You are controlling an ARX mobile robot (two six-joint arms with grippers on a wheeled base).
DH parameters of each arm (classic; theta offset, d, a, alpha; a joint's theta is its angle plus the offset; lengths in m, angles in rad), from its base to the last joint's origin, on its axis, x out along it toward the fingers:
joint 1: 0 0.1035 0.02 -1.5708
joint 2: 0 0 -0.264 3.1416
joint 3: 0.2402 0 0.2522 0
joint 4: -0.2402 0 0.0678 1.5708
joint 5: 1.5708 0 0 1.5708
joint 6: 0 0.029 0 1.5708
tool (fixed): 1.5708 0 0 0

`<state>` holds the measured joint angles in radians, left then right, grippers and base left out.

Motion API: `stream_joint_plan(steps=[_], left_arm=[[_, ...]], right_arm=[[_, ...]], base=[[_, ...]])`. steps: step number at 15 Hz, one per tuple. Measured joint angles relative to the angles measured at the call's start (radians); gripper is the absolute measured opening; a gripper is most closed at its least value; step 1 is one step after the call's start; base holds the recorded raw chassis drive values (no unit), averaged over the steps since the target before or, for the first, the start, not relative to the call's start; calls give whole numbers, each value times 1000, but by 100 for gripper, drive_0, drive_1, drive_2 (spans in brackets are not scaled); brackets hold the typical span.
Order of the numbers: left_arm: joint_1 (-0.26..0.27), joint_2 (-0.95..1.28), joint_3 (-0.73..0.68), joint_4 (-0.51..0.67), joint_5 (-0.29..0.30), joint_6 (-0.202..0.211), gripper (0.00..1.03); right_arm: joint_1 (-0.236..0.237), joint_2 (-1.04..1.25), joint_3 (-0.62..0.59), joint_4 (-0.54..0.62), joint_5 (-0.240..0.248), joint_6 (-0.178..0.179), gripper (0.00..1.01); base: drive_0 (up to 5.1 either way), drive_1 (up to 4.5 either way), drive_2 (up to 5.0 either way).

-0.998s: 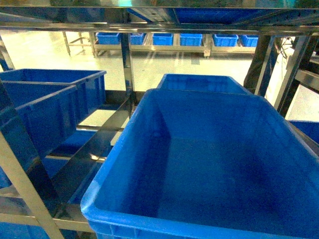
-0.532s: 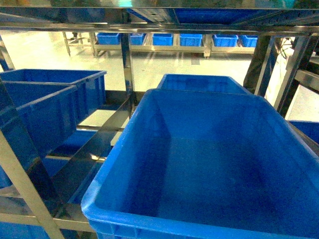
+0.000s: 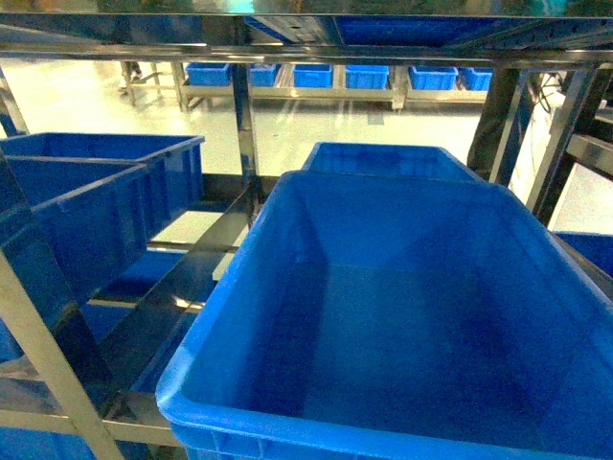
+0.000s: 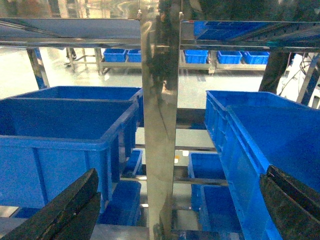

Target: Pick red block from blue box to shelf

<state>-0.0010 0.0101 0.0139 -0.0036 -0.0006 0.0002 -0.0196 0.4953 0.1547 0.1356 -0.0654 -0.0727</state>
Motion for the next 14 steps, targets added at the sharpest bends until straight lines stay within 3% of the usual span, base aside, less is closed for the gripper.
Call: stream_joint_plan(steps=[14], left_arm=[[0, 0, 0, 0, 0, 0, 98]], right_arm=[[0, 0, 0, 0, 0, 0, 29]], base=[[0, 0, 0]])
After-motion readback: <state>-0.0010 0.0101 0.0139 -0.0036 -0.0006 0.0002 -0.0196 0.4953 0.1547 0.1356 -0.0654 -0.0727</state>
